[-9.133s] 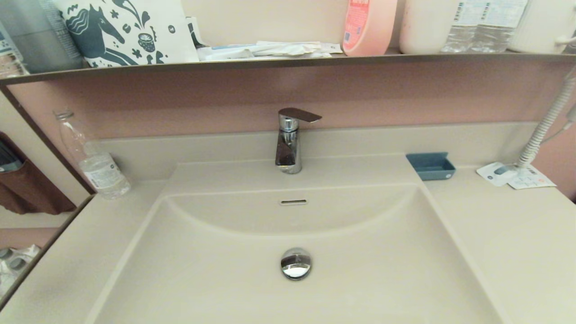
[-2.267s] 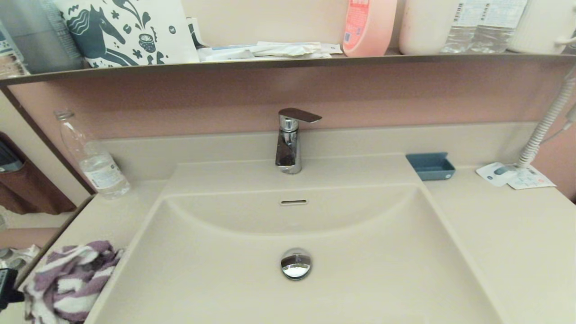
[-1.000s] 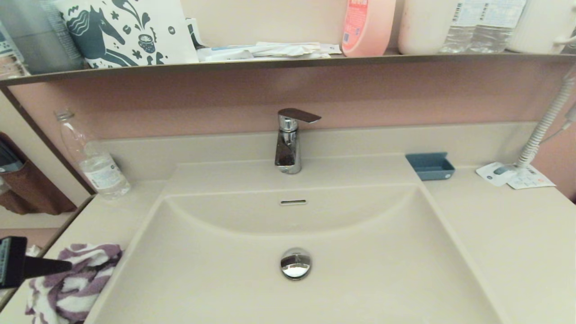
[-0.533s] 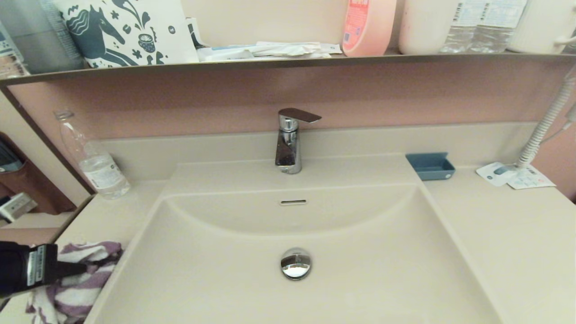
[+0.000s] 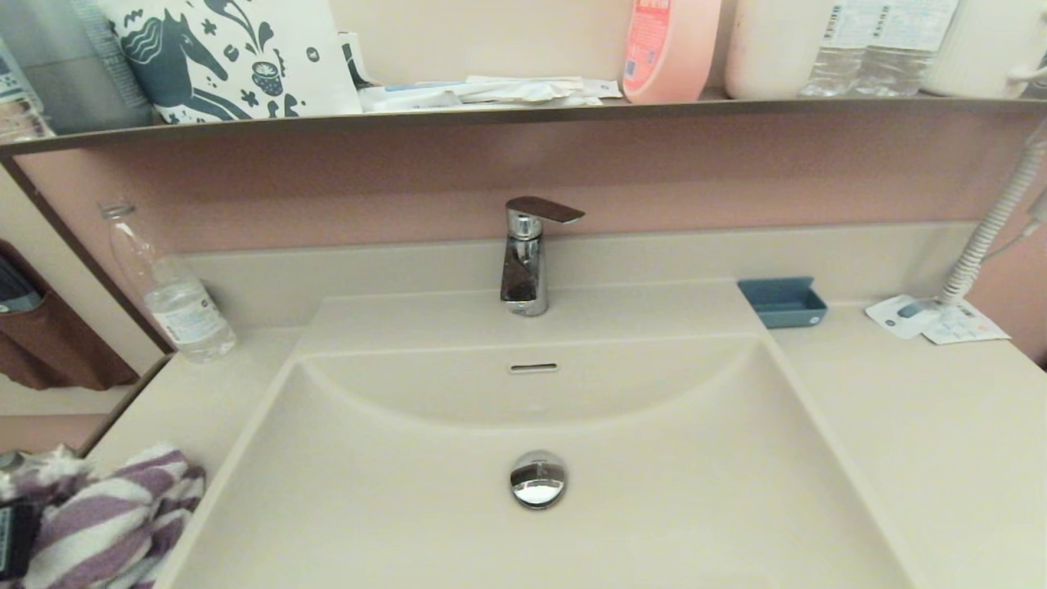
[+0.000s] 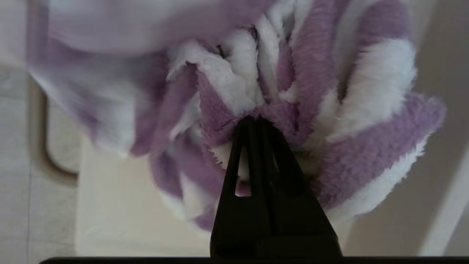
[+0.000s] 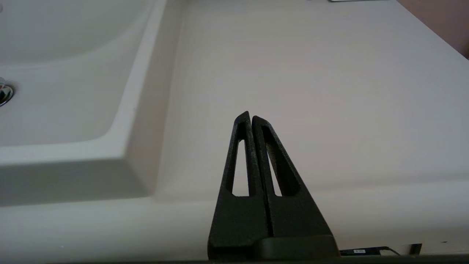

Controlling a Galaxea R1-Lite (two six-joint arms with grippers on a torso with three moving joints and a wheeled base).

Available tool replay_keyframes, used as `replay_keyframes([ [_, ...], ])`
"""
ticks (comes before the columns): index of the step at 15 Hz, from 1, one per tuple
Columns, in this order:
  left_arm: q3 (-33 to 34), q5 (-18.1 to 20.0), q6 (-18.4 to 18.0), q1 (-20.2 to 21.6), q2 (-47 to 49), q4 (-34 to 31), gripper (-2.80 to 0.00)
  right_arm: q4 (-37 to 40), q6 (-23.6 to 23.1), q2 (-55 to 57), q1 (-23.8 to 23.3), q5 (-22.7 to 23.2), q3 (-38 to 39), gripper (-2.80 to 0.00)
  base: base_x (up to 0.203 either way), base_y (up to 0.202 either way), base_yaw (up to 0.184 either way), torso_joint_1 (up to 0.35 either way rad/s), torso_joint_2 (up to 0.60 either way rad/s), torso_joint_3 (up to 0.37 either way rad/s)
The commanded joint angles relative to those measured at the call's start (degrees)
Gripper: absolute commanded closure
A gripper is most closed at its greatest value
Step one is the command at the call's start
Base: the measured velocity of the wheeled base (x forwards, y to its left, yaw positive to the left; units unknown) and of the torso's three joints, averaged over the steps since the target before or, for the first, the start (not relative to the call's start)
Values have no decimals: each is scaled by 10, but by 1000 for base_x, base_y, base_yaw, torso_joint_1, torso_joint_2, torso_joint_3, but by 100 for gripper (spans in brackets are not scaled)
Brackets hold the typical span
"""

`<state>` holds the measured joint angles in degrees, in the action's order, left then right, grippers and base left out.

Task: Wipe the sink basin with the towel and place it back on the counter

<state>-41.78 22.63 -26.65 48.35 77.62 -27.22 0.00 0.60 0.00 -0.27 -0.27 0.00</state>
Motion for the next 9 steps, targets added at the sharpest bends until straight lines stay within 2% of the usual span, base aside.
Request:
replay_keyframes([
  [1,0,2,-4,21,-17,-4,0,0,0,0,0,0,0,0,0,0,0,0,0,0],
  [6,-11,5,-2,-4,-106,-62,0,0,0,0,0,0,0,0,0,0,0,0,0,0],
  [9,-72,7,0,-20,-137,-124,0,0,0,0,0,0,0,0,0,0,0,0,0,0],
])
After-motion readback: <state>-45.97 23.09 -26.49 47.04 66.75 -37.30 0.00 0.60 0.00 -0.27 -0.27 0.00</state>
